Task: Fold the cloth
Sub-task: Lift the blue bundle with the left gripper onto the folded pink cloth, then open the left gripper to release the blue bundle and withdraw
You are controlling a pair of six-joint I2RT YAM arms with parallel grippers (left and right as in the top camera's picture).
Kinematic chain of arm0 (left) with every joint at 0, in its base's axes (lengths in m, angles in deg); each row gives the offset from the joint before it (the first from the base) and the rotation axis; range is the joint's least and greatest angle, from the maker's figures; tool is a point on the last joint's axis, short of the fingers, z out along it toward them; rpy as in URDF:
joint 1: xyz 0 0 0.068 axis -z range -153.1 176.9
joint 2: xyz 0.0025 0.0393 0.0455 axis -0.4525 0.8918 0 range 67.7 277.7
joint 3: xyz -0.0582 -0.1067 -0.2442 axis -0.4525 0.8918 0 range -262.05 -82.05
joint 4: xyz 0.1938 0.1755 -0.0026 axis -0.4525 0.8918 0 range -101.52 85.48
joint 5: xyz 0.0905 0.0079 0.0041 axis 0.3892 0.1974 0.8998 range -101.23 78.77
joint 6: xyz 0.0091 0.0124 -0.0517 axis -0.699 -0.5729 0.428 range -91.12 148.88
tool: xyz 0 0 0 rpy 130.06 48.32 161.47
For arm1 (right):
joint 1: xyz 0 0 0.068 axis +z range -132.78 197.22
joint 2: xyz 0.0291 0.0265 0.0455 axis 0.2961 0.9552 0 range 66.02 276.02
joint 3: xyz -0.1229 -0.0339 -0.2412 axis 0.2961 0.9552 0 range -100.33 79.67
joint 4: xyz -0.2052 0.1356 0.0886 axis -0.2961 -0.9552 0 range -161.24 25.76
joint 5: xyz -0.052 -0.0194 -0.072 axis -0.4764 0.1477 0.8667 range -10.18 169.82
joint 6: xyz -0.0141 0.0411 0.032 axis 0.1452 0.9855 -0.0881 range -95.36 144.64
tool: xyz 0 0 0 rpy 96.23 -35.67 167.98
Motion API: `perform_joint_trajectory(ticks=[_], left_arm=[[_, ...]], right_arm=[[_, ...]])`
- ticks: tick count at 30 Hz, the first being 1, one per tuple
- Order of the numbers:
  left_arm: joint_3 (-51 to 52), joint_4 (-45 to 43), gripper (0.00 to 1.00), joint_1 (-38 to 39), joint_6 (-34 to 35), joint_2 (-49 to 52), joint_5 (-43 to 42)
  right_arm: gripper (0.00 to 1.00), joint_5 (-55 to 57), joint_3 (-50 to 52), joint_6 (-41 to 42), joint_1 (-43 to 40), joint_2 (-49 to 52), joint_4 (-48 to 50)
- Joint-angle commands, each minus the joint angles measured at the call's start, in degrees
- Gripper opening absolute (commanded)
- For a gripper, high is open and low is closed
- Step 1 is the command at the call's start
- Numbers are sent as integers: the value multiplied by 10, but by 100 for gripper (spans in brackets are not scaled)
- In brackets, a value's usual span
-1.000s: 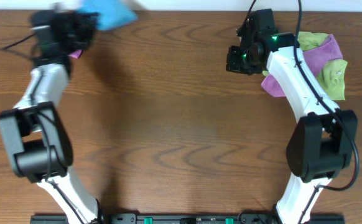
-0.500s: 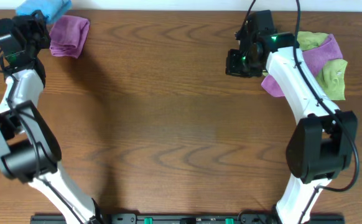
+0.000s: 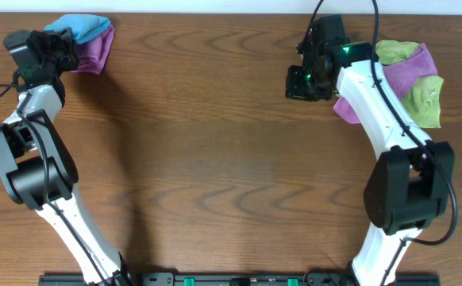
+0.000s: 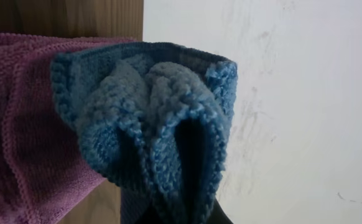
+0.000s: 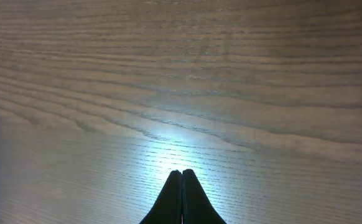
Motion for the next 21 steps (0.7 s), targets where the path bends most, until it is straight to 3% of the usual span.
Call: perform_joint_trajectory(ticks=[1,7,11,15,17,21], left_arm=[[-14,0,6,1,-16,-3,-17],[-14,-4,6,1,-42,-3,-24],[-29,-99,6,1,-45,-3,-33],[-57,14,6,1,-87,-1,-6],[-58,37,6,4,-129,0,0],[-58,83,6,5,-147,0,23]], right_arm=[[1,-2,-5,-4,11,-3,0],[1,-2,-5,0,19,-3,3],[1,-2,-5,0,21,-3,5],[1,-2,-5,7,21,-3,3],[1,-2,-5,7,21,-3,2],[1,-2,-5,9,21,-3,2]])
